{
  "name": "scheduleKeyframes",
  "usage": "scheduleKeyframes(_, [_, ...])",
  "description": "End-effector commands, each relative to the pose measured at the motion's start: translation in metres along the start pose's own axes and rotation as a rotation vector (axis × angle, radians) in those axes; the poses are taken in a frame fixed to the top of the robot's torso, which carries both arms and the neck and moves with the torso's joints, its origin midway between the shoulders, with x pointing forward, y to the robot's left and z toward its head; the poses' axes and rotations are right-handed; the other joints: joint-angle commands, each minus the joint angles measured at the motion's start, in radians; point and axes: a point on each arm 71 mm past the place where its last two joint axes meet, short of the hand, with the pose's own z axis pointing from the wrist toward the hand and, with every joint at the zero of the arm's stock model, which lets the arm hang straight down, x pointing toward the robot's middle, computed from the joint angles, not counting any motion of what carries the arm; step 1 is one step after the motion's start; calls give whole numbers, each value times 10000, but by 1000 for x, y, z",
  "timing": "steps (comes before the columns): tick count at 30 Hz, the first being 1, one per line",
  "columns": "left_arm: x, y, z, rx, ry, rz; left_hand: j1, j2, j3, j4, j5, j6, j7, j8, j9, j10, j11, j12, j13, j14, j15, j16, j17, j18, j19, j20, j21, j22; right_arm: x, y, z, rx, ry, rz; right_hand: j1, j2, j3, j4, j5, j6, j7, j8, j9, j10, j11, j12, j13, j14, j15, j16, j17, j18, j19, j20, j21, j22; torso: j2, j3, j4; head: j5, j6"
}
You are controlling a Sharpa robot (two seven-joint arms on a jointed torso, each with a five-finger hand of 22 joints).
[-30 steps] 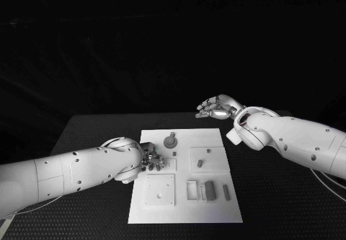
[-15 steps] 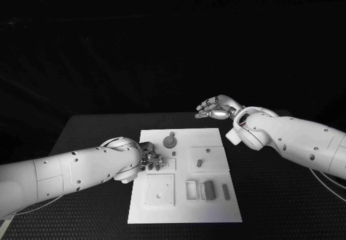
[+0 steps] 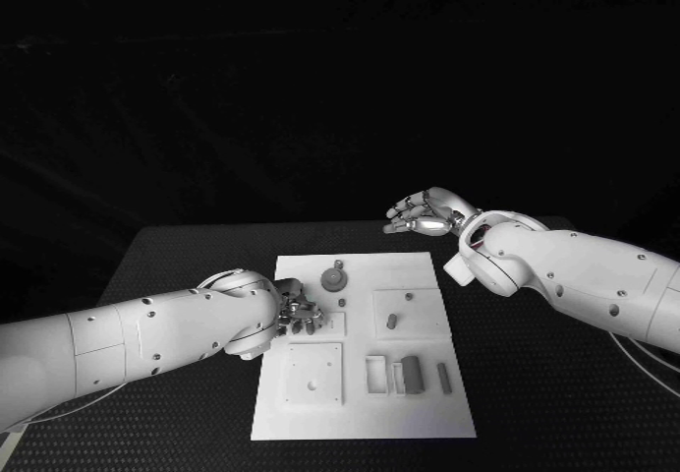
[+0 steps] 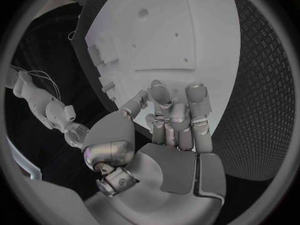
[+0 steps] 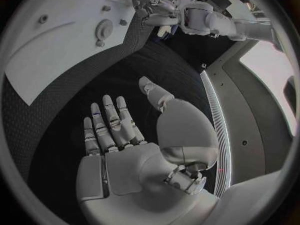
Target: Assemble the parts on the task board
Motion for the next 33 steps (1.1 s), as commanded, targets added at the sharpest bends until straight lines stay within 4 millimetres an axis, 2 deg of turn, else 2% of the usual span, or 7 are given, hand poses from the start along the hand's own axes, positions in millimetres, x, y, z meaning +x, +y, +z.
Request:
scheduleKeyframes(1, [0,-2,0,155,-62,-120,17,-113,3,59,-80,-48,13,-64,15,-76,-5,25,-11,-7,-49,14,-18,156,59,-16,-58,153,2,0,0,-70,142,-67,-5,-43,-53,14,22,-19,507,63,-16,14,2,-57,4,-59,3,-67,-15,-148,-82,-11,-50,6,4,-3,-2,-5,-3])
scheduleKeyframes(16, [-3,0,1,81,-193,-245,23,-224,-2,124,-181,-72,20,-84,18,-93,0,11,-26,-13,-47,-2,-33,164,52,-18,-80,150,2,0,0,-59,144,-63,-12,-41,-56,21,22,-20,509,65,-22,15,2,-60,4,-63,3,-67,-16,-148,-89,-6,-56,-11,2,6,-5,5,-20])
scheduleKeyframes(18, [-3,0,1,71,-206,-291,42,-350,17,190,-231,-207,60,-168,-4,-218,45,-57,-64,-96,-13,-85,-77,179,-39,-24,-159,130,2,0,0,-58,146,-63,-13,-41,-57,22,22,-20,509,65,-23,15,2,-60,4,-63,3,-67,-16,-148,-90,-6,-56,-9,-1,10,-5,11,-19])
scheduleKeyframes(22, [-3,-1,1,95,-230,-350,100,-433,25,239,-251,-406,145,-316,-51,-313,108,-101,-102,-155,44,-156,-127,185,-107,-23,-239,113,2,0,0,-53,152,-63,-16,-41,-59,25,22,-20,510,66,-24,16,2,-60,4,-65,4,-67,-16,-148,-93,-4,-59,-28,0,10,-5,1,-19])
scheduleKeyframes(33, [-3,-1,1,101,-169,-424,186,-482,15,235,-263,-542,202,-440,-93,-361,159,-99,-117,-183,91,-173,-147,188,-136,-25,-281,116,2,0,0,-47,170,-60,-25,-41,-62,34,22,-21,512,67,-29,17,3,-63,4,-68,4,-67,-17,-148,-95,-1,-59,-20,1,11,1,-11,-26])
